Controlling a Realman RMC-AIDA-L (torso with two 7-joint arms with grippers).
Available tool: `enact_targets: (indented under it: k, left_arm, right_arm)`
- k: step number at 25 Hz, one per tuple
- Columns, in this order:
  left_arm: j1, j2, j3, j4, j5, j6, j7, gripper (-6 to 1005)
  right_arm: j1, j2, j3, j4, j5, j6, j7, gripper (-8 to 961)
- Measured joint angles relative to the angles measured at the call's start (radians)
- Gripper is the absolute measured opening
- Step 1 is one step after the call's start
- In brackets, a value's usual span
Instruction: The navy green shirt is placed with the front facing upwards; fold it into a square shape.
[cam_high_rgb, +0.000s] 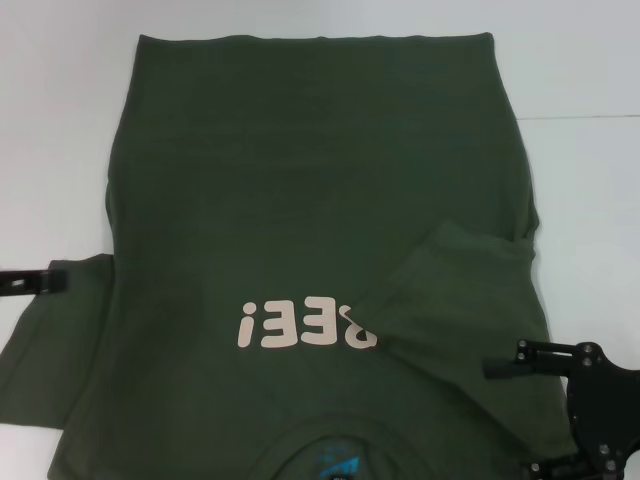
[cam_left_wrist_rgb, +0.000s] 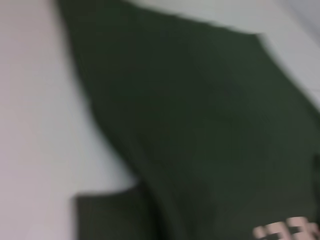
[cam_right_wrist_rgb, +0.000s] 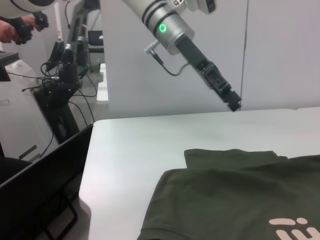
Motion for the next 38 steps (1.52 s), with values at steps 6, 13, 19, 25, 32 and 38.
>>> enact_targets:
  k: [6, 13, 19, 25, 32, 38]
  left_arm:
    - [-0.019, 0.001, 0.02, 0.086, 0.225, 0.063, -0.232, 854]
    - [-0.037, -0.002, 0.097, 0.074, 0.415, 0.069, -0.416, 856]
    - [-0.038, -0.002, 0.12, 0.017, 0.419, 0.039, -0.454, 856]
    - [-0.046, 0.003, 0.114, -0.065, 0.42, -0.021, -0.457, 856]
    - [-0.049, 0.01, 0.113, -0.105, 0.421, -0.06, -0.457, 857]
    - [-0.045, 0.014, 0.111, -0.135, 0.421, -0.077, -0.453, 857]
  right_arm:
    - [0.014, 0.001, -0.002, 0.002, 0.0, 0.009, 0.001, 914]
    - [0.025, 0.001, -0.023, 0.017, 0.0, 0.04, -0.001, 914]
    - [0.033, 0.001, -0.027, 0.028, 0.001, 0.048, -0.004, 914]
    - [0.039, 0.001, -0.028, 0.034, 0.001, 0.055, 0.004, 913]
    - [0.054, 0.001, -0.028, 0.054, 0.001, 0.071, 0.005, 913]
    - [0.062, 0.001, -0.028, 0.065, 0.001, 0.086, 0.005, 913]
